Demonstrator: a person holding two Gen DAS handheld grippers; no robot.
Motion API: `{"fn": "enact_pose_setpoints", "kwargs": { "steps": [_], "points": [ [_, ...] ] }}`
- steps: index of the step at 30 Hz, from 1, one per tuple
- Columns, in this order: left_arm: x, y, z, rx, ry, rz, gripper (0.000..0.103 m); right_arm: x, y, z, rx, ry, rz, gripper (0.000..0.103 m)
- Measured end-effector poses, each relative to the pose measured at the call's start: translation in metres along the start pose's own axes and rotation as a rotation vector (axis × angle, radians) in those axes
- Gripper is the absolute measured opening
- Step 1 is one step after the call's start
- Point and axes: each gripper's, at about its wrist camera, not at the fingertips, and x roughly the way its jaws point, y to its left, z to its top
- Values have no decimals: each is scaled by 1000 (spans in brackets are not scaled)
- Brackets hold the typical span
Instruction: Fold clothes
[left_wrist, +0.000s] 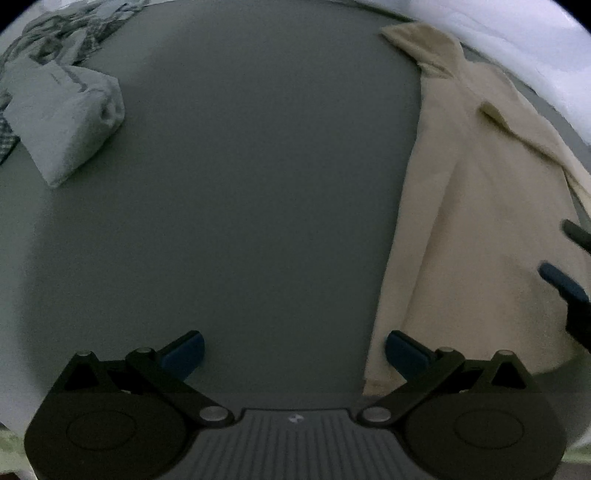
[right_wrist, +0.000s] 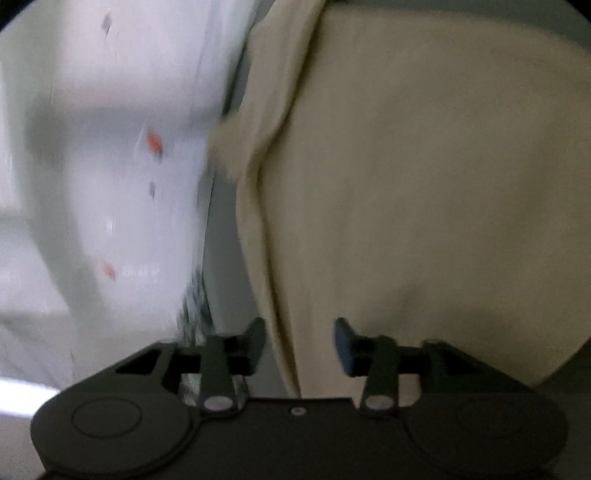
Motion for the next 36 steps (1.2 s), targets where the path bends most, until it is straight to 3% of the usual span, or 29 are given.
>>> {"fn": "enact_pose_setpoints", "kwargs": {
  "steps": [2, 5, 10, 16, 19, 31, 34, 36],
  "points": [
    [-3, 9, -2, 15, -2, -13, 103, 14, 17, -18, -80, 33, -22, 16],
    [-10, 29, -5, 10, -26, 32, 103, 33, 37, -42, -182, 57, -54, 15],
    [-11, 63, -10, -21, -23, 42, 103, 57, 53, -64, -212, 50, -67, 15],
    [-11, 92, -8, -13, -14, 33, 103, 82, 59, -79, -241, 0, -170, 15],
    [-8, 98, -5, 4, -1, 23, 103, 88, 58, -78, -263, -23, -243, 16],
    [1, 98, 7, 97, 25, 35, 103, 93, 59, -91, -311, -54, -299, 17],
    [2, 96, 9, 111, 36, 44, 103, 95, 59, -93, -337, -27, -279, 4],
    [2, 95, 10, 107, 42, 50, 103, 94, 61, -92, -358, -13, -250, 3]
  ]
}}
